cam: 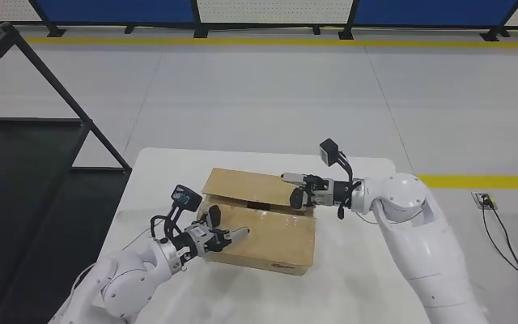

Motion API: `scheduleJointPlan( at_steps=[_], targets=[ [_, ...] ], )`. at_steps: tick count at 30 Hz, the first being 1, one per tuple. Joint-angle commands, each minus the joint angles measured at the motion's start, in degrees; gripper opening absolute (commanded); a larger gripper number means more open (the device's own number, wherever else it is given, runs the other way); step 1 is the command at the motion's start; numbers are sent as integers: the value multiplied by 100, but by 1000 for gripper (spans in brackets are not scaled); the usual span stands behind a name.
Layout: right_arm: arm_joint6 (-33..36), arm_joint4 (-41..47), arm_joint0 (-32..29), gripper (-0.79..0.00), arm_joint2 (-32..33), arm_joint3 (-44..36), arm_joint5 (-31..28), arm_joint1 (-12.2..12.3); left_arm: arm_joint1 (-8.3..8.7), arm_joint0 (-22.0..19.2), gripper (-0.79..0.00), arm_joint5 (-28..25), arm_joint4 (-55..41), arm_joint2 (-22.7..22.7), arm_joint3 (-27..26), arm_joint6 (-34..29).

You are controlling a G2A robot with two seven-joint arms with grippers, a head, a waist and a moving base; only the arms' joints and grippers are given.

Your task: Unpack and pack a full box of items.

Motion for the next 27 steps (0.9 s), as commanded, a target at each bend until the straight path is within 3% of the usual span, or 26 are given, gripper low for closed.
scheduleJointPlan(
  at_steps=[1, 15, 21, 27],
  targets=[
    [46, 41, -30, 0, 6, -48, 59, 17, -13, -12, 0, 16, 12, 11, 21, -2],
    [-37, 169, -518, 0, 47, -240, -105, 129, -77, 79, 0, 43, 41, -35, -104, 155],
    [-320, 355, -846, 0, 246, -354, -421, 183, -42, 447, 0, -19, -538, -699, -220, 454],
    [-477, 478, -1032, 0, 311, -316, -658, 217, 19, 1189, 0, -210, -1421, -1870, 16, 866]
  ],
)
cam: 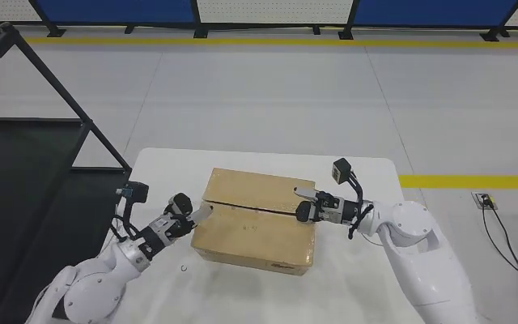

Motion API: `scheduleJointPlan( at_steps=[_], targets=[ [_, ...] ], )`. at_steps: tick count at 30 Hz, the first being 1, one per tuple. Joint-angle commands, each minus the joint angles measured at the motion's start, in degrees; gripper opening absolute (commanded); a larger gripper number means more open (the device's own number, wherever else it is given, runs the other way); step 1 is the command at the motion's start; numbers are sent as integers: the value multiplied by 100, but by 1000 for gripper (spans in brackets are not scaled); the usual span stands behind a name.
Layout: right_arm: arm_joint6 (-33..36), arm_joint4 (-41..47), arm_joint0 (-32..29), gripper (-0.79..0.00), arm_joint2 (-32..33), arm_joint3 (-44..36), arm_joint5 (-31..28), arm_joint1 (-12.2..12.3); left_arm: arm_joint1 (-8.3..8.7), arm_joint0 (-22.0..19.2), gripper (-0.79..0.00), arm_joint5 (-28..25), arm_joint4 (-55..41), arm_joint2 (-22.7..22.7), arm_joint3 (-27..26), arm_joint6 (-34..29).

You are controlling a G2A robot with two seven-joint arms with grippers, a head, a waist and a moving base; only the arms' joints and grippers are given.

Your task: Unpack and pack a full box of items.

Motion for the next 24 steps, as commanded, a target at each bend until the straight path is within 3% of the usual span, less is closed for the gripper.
scheduleJointPlan(
  at_steps=[1, 6, 8, 10, 19, 24],
  targets=[
    [-8, 48, -53, 0, 20, 30, -110, 11, 15, 290, 0, -72, -256, -421, 106, 118],
    [126, 124, -200, 0, 102, 63, -455, 57, 27, 906, 0, -282, -890, -1222, 332, 254],
    [166, 63, -243, 0, 108, 46, -646, 77, 26, 1126, 0, -415, -1384, -1412, 386, -26],
    [172, 45, -280, 0, 119, 7, -876, 89, 26, 1126, 0, -415, -1384, -1412, 386, -26],
    [172, 45, -280, 0, 119, 7, -876, 89, 25, 1131, 0, -389, -1356, -1403, 397, -25],
    [172, 45, -280, 0, 119, 7, -876, 89, -19, 1054, 0, -101, -1289, -1045, 623, -9]
  ],
)
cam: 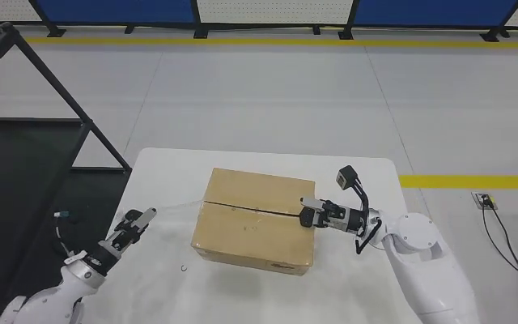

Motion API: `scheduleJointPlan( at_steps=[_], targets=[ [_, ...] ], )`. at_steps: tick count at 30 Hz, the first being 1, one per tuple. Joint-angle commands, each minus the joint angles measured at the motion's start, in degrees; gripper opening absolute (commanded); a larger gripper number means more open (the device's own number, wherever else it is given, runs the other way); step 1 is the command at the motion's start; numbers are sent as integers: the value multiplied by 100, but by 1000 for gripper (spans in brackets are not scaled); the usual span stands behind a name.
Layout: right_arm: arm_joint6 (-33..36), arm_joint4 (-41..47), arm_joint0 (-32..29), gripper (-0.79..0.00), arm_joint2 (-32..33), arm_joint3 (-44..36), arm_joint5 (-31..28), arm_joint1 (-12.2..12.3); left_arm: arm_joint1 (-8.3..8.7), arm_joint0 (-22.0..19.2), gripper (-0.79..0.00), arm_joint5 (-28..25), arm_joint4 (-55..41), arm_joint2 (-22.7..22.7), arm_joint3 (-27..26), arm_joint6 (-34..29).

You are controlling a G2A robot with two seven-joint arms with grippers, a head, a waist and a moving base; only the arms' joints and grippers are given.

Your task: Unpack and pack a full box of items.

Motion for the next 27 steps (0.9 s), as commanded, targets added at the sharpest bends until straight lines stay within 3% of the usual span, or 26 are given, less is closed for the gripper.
scheduleJointPlan(
  at_steps=[1, 8, 16, 27],
  targets=[
    [0, 0, 0, 0, 0, 0, -1, 0, -32, -93, 0, 153, -253, 218, 226, -33],
    [0, 0, 0, 0, 0, 0, -1, 0, -159, -609, 0, 521, -1234, 829, 1009, -132],
    [0, 0, 0, 0, 0, 0, -1, 0, -340, -1412, 0, 1243, -1649, 1573, 1744, 91],
    [0, 0, 0, 0, 0, 0, -1, 0, -585, -2173, 0, 1322, -2312, 2148, 2548, 397]
  ],
)
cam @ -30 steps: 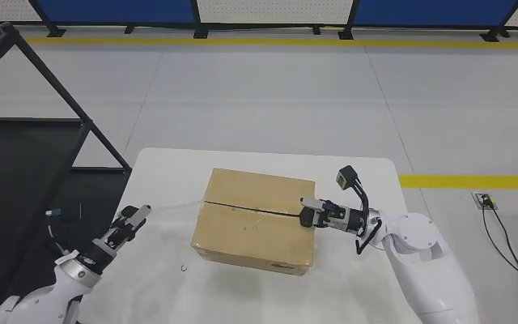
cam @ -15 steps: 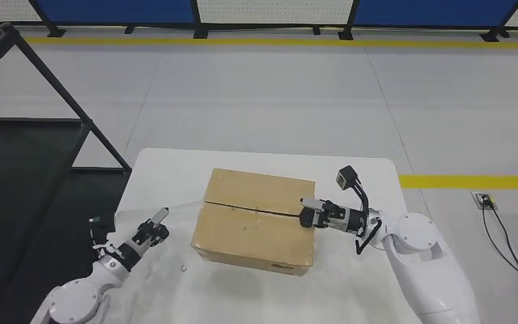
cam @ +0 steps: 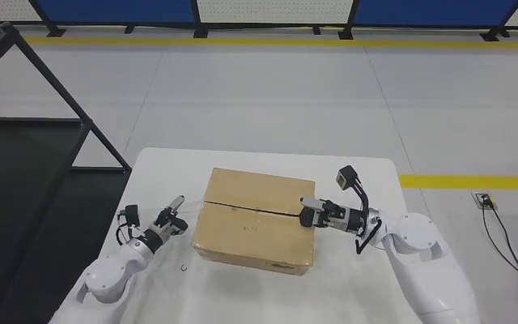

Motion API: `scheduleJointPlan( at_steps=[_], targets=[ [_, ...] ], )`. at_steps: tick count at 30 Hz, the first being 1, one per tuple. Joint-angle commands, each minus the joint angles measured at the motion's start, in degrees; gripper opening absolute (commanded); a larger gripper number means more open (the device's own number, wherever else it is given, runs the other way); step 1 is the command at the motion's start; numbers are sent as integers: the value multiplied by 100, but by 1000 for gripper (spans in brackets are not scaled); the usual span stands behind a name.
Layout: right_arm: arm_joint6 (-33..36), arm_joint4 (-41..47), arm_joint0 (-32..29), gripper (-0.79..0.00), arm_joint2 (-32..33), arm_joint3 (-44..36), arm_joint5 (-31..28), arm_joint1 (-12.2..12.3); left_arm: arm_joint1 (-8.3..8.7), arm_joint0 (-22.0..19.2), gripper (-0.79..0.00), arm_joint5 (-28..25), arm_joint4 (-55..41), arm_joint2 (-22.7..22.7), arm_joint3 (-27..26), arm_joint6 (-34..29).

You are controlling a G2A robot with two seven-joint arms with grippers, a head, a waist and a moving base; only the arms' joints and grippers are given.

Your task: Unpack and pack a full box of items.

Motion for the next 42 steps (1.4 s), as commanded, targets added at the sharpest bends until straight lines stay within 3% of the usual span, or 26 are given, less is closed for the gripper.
scheduleJointPlan(
  at_steps=[1, 16, 23, 42],
  targets=[
    [0, 0, 0, 0, 0, 0, -1, 0, -46, -96, 0, -42, -168, 52, 127, 95],
    [0, 0, 0, 0, 0, 0, -1, 0, -265, -655, 0, -526, -735, 195, 826, 213],
    [0, 0, 0, 0, 0, 0, -1, 0, -318, -681, 0, -943, -738, 104, 837, 386],
    [0, 0, 0, 0, 0, 0, -1, 0, -321, -587, 0, -1298, -259, -419, 385, 582]
  ],
)
